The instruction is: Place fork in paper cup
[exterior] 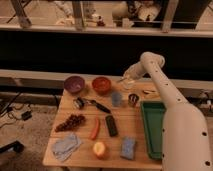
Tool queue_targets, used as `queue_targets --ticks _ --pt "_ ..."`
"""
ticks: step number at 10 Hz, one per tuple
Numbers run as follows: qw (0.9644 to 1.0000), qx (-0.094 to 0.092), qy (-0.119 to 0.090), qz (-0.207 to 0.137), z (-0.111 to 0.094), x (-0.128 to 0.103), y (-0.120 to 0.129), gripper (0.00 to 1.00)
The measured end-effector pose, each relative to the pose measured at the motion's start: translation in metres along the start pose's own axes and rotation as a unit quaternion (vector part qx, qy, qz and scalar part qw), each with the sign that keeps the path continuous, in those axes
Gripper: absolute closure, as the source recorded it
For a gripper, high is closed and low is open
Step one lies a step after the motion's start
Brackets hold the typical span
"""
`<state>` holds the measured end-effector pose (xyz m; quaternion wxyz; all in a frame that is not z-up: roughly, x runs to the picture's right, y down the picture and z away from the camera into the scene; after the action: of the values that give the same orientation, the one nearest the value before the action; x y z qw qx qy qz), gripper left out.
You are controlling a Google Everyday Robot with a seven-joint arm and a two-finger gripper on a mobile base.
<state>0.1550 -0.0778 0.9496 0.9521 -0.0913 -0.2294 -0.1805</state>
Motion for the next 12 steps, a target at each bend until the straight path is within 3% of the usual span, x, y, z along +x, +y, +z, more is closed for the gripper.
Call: queue_targets --ticks 12 --pt "1.0000 -0.004 -0.001 0.002 0.0035 -0.0012 -0.0070 1.00"
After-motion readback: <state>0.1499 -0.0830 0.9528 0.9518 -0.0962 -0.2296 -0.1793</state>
